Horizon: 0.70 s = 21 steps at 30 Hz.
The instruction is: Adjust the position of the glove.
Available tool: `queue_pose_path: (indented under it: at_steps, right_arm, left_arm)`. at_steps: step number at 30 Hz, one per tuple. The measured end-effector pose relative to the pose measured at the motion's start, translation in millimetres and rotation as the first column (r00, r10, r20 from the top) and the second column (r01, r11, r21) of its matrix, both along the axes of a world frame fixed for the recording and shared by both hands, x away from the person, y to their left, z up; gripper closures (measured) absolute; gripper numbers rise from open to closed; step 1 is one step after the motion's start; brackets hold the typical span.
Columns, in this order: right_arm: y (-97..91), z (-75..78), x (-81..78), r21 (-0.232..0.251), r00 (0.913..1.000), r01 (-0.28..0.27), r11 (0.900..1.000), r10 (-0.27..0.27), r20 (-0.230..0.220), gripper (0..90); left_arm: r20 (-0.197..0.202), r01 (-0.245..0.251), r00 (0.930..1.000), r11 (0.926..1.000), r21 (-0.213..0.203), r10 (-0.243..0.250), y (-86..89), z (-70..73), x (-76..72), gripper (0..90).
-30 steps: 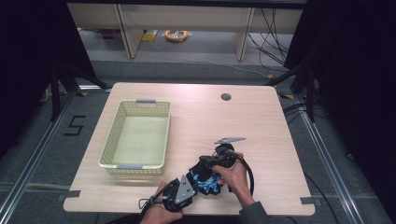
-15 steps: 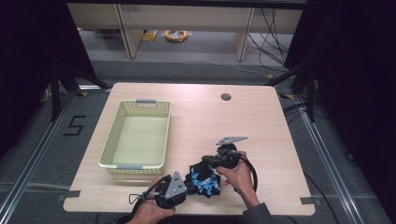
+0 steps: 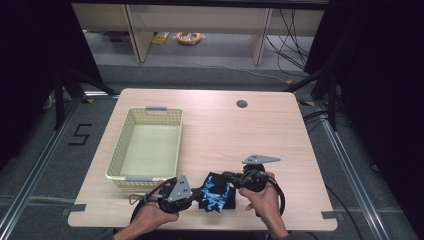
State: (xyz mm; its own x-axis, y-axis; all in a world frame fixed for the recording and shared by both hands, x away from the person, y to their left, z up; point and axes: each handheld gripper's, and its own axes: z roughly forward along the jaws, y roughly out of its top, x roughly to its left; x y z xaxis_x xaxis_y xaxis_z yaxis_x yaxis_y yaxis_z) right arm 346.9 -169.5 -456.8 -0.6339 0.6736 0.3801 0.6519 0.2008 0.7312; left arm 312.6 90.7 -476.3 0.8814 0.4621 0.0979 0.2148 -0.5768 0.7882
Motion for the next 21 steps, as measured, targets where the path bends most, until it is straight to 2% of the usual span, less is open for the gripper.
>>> queue_pose_path:
  at_steps: [1,2,3,4,5,6,7,9,10,11,12,13,15,16,18,20,21]
  right_arm:
    - [-1.6,-1.0,-0.8,-0.002,0.9999,-0.005,1.0000,0.005,0.009,85.7]
    - [-1.5,-1.3,-4.5,0.007,0.9999,0.012,0.9999,-0.012,-0.005,85.7]
    - [-3.6,-3.1,-4.8,-0.002,0.9997,0.006,1.0000,-0.006,0.022,85.7]
    - [-3.7,-3.3,-8.2,0.008,0.9998,0.021,0.9998,-0.021,0.007,85.7]
    - [-5.8,-5.8,-8.2,0.013,0.9996,0.016,0.9998,-0.016,0.025,85.7]
    - [-7.7,-7.3,-10.8,0.031,0.9996,0.026,0.9992,-0.026,0.007,85.7]
    - [-8.4,-8.3,-12.7,0.054,0.9994,0.034,0.9980,-0.034,-0.007,85.7]
    - [-12.5,-11.3,-16.5,0.041,0.9985,0.055,0.9976,-0.055,-0.003,85.7]
    - [-13.5,-12.4,-18.1,0.051,0.9985,0.055,0.9972,-0.055,-0.003,85.7]
    - [-14.3,-13.4,-21.2,0.066,0.9984,0.057,0.9962,-0.056,-0.006,85.7]
    - [-14.4,-14.6,-23.7,0.061,0.9980,0.062,0.9962,-0.062,-0.010,85.7]
    - [-14.5,-15.7,-25.7,0.053,0.9980,0.062,0.9967,-0.062,-0.001,85.7]
    - [-13.8,-16.7,-31.3,0.068,0.9984,0.056,0.9961,-0.056,-0.008,85.7]
    - [-13.6,-18.1,-33.1,0.041,0.9978,0.065,0.9970,-0.066,0.010,85.7]
    - [-12.1,-20.5,-39.4,0.053,0.9963,0.084,0.9950,-0.083,-0.022,85.7]
    - [-14.4,-23.6,-41.6,0.045,0.9968,0.079,0.9959,-0.078,-0.019,85.7]
    - [-14.9,-24.9,-42.6,0.042,0.9970,0.076,0.9962,-0.076,-0.010,85.7]
  left_arm:
    - [0.002,-0.008,1.0000,1.0000,-0.001,0.008,-1.5,-0.3,0.3,83.7]
    - [0.013,0.006,0.9999,0.9998,0.020,-0.006,-1.7,0.9,3.1,83.7]
    - [-0.006,-0.004,1.0000,1.0000,0.009,0.004,-3.4,1.1,3.1,83.7]
    - [-0.003,0.000,1.0000,0.9999,0.017,0.000,-4.7,1.1,5.1,83.7]
    - [-0.005,0.005,1.0000,0.9996,0.028,-0.005,-5.8,1.9,8.2,83.8]
    - [-0.003,0.011,0.9999,0.9989,0.046,-0.010,-5.5,3.2,10.7,83.7]
    - [-0.006,0.010,0.9999,0.9993,0.035,-0.010,-6.2,3.6,13.9,83.7]
    - [0.007,0.014,0.9999,0.9991,0.039,-0.015,-5.8,5.6,18.7,83.7]
    - [0.000,0.006,1.0000,0.9997,0.025,-0.006,-6.4,5.9,20.2,83.7]
    - [0.006,0.014,0.9999,0.9990,0.042,-0.014,-6.6,7.3,22.3,83.7]
    - [0.009,0.025,0.9996,0.9984,0.052,-0.025,-8.2,7.4,23.2,83.8]
    - [0.030,0.033,0.9989,0.9971,0.069,-0.035,-10.4,7.4,23.9,83.8]
    - [0.018,0.046,0.9987,0.9954,0.084,-0.048,-14.2,5.9,23.6,83.7]
    - [0.018,0.049,0.9986,0.9946,0.092,-0.051,-15.5,5.4,24.2,83.8]
    - [0.031,0.059,0.9975,0.9921,0.111,-0.063,-17.4,4.0,26.6,83.7]
    - [0.018,0.063,0.9977,0.9918,0.112,-0.065,-19.4,2.3,27.5,83.7]
    - [0.028,0.070,0.9969,0.9908,0.116,-0.073,-20.8,1.6,28.0,83.7]
